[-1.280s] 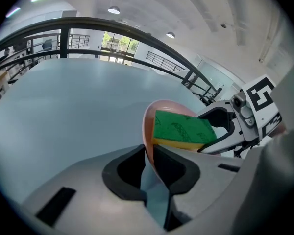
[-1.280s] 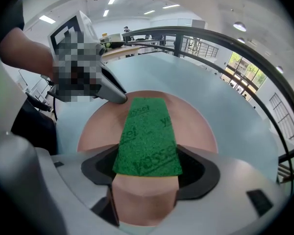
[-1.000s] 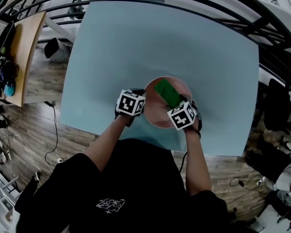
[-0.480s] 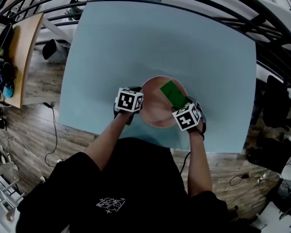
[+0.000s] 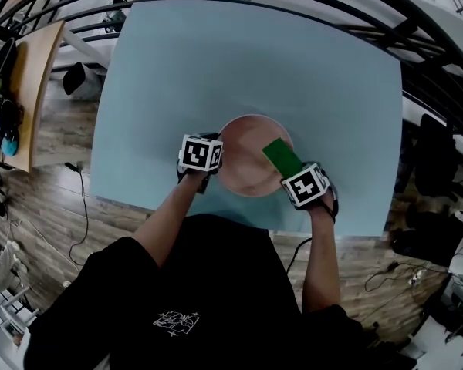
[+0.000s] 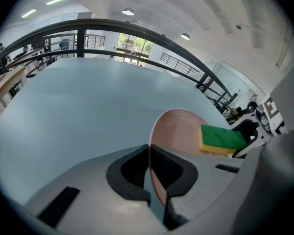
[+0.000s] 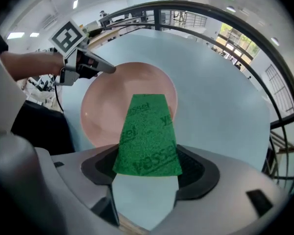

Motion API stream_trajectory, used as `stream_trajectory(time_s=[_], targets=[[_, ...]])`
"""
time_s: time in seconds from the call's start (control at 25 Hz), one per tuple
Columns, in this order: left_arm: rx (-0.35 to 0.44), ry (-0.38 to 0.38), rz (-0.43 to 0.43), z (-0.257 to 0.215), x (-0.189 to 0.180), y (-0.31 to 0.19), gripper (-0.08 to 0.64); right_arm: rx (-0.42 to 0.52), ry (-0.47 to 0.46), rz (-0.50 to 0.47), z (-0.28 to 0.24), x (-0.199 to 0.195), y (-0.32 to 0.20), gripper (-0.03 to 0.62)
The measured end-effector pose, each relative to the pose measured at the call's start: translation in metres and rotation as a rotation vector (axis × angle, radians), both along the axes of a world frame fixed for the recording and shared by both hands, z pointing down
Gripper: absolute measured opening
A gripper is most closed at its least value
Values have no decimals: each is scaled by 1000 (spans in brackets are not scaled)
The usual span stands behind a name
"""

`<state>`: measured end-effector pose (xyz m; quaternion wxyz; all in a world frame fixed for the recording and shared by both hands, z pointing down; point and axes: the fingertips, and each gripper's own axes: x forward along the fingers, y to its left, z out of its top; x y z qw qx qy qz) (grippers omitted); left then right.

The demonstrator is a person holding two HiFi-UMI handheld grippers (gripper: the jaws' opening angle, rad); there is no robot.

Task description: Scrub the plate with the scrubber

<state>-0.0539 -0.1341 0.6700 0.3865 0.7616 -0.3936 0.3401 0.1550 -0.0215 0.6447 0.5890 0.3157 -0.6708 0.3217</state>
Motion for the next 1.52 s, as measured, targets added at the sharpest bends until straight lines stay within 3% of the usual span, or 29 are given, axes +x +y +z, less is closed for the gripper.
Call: stream_trajectory(time_s=[0.36, 0.84, 1.08, 1.32, 1.52], targets=[[-4, 0, -14, 1, 0, 0, 18, -92, 165, -376, -8, 13, 34, 331], [-8, -9, -12, 2, 4, 0, 18, -138, 293, -654, -18, 18, 42, 333], [-6, -10, -17, 1, 5, 0, 18, -100, 249, -696, -15, 6, 40, 333], [-9, -5, -25, -1, 4, 0, 18, -64, 97, -743, -7, -19, 44, 333], [-11, -11, -31, 2, 2, 0, 18, -51, 37, -710, 6, -39, 44, 333]])
